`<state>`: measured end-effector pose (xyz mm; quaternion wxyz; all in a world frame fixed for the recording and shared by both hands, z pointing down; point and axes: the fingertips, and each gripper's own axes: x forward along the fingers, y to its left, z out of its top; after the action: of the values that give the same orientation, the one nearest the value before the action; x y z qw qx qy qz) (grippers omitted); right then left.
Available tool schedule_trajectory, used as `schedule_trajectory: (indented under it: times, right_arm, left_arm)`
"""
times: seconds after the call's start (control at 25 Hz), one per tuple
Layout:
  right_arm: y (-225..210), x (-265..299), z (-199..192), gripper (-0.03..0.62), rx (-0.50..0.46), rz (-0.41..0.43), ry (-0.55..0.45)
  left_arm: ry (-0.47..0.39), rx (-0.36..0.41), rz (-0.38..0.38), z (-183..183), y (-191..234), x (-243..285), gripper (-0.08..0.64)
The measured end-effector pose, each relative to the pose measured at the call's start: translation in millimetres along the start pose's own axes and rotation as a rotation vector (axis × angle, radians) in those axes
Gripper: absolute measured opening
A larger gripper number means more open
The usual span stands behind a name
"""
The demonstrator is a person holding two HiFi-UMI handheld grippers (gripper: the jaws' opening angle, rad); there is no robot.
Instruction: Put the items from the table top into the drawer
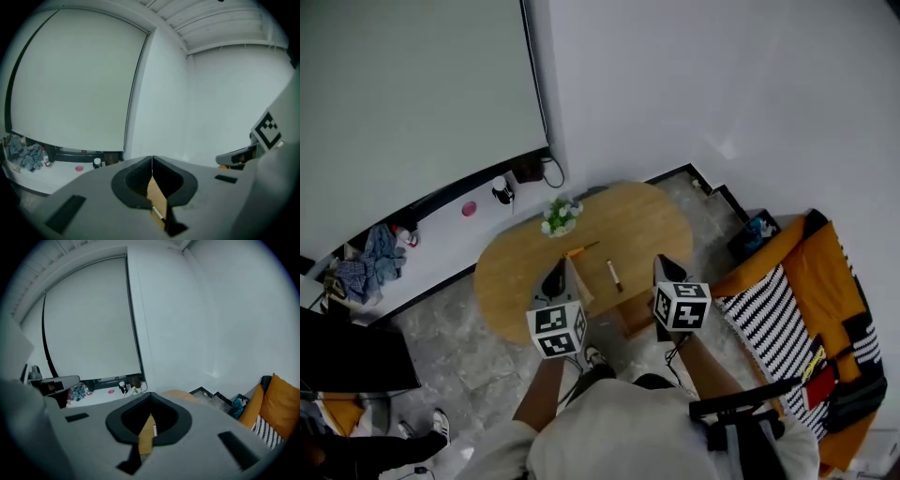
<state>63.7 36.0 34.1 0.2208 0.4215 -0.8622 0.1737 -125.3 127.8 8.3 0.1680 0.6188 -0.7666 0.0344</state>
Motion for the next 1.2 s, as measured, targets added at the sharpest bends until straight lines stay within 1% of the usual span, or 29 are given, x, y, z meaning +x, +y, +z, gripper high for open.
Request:
schedule_trajectory:
  times: [0.16,0.4,0.52,0.64,0.76,1.0,1.2]
  right_arm:
    - [-1.2,39.9,-16.2,-0.006,-0.033,0.004,0.065]
    - [-15.0,93.2,-49.4,-0.007,-0.057,0.022,0.156]
    - [-20.9,113.9,-73.3,-0.006,-0.057,0.032,0.202]
    - [-26.9,135.2,-101.0,-0.006,-0.052,0.041,0.244]
    - [-35.4,159.2,-132.5,-0.007,-0.067,0.05,0.282]
    - [-45.0,197.9,-216.9,-0.007,-0.058,0.059,0.39]
    - [-42.6,226.0,-271.8,-0.006,-0.059,0.068,0.45]
  left_arm:
    - [0.072,-0.032,0.016,-28.4,15.8,32.8,0.009]
    - [0.191,-0.061,0.051,-86.4,24.2,61.6,0.009]
    - [0.26,-0.068,0.055,-122.3,26.1,69.0,0.009]
    - [0.325,-0.082,0.067,-160.4,32.7,79.9,0.009]
    - [0.369,-0.103,0.082,-199.8,38.0,94.1,0.009]
    - [0.454,-0.15,0.113,-292.5,52.8,119.1,0.009]
    - [0.501,-0.166,0.133,-346.4,67.5,131.7,0.009]
